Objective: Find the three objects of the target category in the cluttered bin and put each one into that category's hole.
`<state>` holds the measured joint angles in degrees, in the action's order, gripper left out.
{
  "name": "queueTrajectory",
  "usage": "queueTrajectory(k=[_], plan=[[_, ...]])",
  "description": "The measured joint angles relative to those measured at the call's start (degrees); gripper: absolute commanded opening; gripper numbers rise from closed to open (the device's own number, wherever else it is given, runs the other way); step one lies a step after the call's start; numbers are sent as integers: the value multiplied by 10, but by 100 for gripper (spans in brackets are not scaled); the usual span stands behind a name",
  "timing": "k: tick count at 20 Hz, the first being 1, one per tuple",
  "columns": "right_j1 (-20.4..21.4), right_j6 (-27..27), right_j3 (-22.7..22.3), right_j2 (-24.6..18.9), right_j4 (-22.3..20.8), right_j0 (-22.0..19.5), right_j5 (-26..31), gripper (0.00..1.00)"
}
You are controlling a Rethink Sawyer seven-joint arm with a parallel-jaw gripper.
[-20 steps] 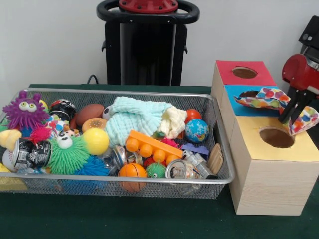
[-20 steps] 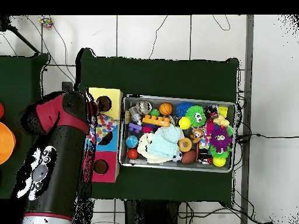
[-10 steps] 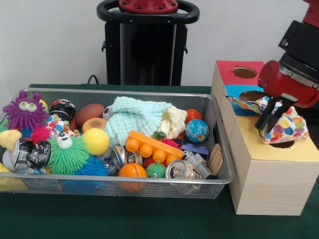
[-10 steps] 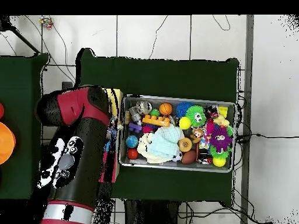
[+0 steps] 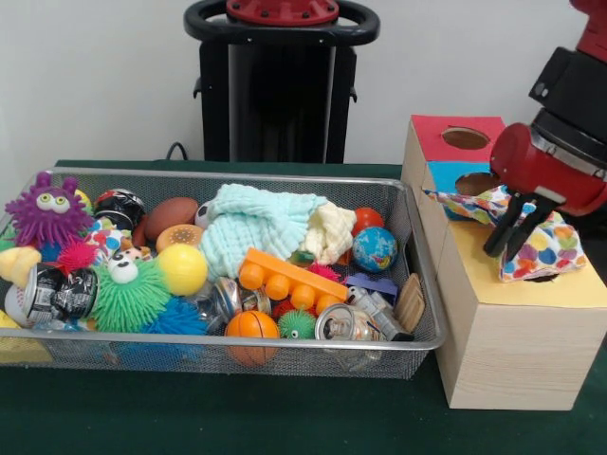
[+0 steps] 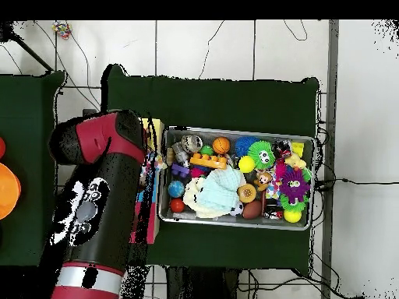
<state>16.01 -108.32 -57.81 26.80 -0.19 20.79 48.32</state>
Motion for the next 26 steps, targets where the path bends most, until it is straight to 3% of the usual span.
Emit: queueTrajectory(k=[5,15,26], plan=[[-29,0,34,14,0,25,30,0],[-54,-19,47,36,0,59,32,0],[-58,-22,32,35,1,53,-28,0]])
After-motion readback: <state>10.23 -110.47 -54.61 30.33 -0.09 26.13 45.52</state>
